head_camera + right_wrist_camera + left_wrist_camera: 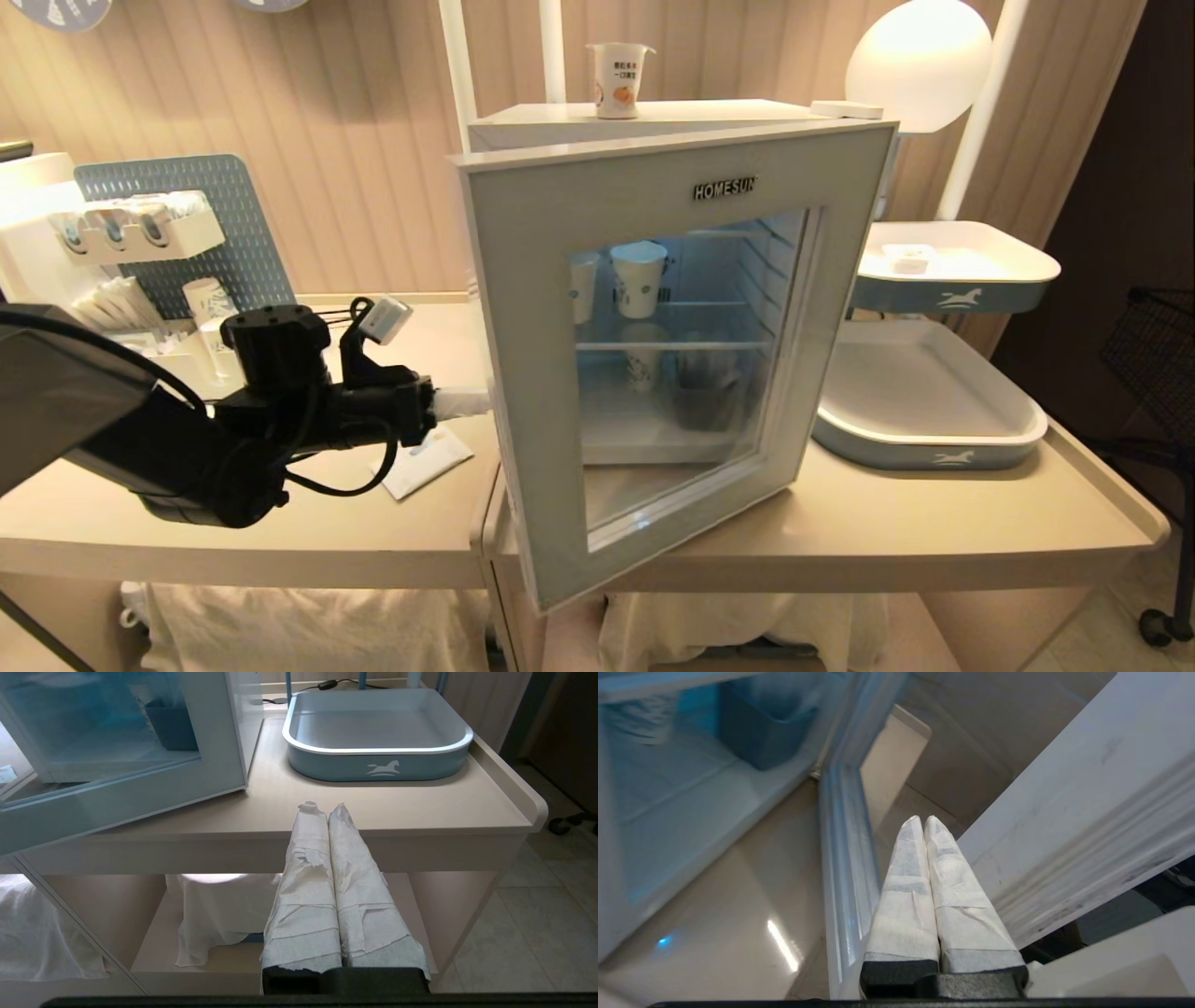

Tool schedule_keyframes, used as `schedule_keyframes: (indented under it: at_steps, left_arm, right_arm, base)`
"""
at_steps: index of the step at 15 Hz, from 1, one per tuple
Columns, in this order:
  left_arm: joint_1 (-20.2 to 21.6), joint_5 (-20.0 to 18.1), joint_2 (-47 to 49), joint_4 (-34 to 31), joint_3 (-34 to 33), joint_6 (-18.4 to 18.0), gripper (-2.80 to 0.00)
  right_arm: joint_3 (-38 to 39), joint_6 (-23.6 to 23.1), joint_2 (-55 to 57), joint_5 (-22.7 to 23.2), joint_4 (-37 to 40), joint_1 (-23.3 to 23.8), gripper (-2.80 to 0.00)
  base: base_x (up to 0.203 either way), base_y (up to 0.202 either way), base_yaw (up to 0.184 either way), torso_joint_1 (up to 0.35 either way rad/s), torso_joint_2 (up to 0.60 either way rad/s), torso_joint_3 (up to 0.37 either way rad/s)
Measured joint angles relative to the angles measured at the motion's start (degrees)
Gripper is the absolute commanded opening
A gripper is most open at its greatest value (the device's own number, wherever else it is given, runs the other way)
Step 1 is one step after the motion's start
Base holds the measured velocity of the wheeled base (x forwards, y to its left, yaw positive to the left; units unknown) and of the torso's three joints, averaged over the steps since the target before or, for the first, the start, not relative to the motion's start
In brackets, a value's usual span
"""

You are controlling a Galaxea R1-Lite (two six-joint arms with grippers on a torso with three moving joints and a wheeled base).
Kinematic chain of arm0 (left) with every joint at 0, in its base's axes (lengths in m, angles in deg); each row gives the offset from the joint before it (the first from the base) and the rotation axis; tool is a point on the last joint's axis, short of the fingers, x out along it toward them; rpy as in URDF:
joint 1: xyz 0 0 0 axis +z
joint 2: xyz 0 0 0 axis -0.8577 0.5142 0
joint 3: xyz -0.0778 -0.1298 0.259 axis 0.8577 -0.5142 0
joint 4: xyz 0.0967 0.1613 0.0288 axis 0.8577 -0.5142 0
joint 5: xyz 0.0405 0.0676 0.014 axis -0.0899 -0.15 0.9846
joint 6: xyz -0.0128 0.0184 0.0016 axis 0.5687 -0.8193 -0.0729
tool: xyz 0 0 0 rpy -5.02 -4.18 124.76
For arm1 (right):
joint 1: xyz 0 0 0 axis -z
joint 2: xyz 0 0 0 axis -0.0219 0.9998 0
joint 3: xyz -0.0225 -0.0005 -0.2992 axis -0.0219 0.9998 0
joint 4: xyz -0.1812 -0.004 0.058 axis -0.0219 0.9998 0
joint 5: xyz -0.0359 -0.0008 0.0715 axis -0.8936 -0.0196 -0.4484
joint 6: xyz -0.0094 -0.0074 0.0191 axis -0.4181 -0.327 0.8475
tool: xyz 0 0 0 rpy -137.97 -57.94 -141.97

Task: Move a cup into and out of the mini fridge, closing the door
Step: Open the freezer door

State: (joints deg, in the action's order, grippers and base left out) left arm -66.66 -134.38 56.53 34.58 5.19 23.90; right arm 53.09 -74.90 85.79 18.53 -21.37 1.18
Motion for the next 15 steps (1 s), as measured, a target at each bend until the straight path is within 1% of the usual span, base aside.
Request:
schedule_keyframes:
  at_steps: [1, 3, 5, 8, 10, 12, 14, 15]
  left_arm:
    - [-1.3, 0.0, -0.8, 0.3, -0.9, 0.0, -2.8]
    - [-5.4, 0.2, -2.6, 0.3, -3.1, 0.1, -2.8]
    - [-10.5, 0.6, -4.4, 0.4, -5.2, 0.0, -2.8]
    - [-20.1, 0.7, -6.8, 0.4, -8.6, -0.1, -2.8]
    - [-24.9, 0.8, -9.0, 0.4, -11.0, -0.2, -2.8]
    - [-26.8, 1.0, -11.0, 0.5, -11.9, -0.2, -2.8]
    - [-25.7, 3.5, -11.7, 0.4, -11.7, -0.2, -2.8]
    - [-24.7, 5.4, -11.7, 0.5, -11.2, -0.2, -2.8]
  right_arm:
    - [0.0, 0.0, 0.0, 0.0, 0.0, 0.0, -2.8]
    - [0.0, 0.0, 0.0, 0.0, 0.0, 0.0, -2.8]
    - [0.0, 0.1, 0.0, 0.0, 0.0, 0.0, -2.8]
    - [0.0, 0.1, 0.0, 0.0, 0.0, 0.0, -2.8]
    - [0.0, 0.1, 0.0, 0.0, 0.0, 0.0, -2.8]
    - [0.0, 0.1, 0.0, 0.0, 0.0, 0.0, -2.8]
    - [0.0, 0.1, 0.0, 0.0, 0.0, 0.0, -2.8]
    - [0.0, 0.1, 0.0, 0.0, 0.0, 0.0, -2.8]
  base:
    - [0.0, 0.0, 0.0, 0.0, 0.0, 0.0]
    - [0.0, 0.0, 0.0, 0.0, 0.0, 0.0]
    - [0.0, 0.0, 0.0, 0.0, 0.0, 0.0]
    - [0.0, 0.0, 0.0, 0.0, 0.0, 0.0]
    - [0.0, 0.0, 0.0, 0.0, 0.0, 0.0]
    - [0.0, 0.0, 0.0, 0.0, 0.0, 0.0]
    - [0.0, 0.0, 0.0, 0.0, 0.0, 0.0]
    - [0.0, 0.0, 0.0, 0.0, 0.0, 0.0]
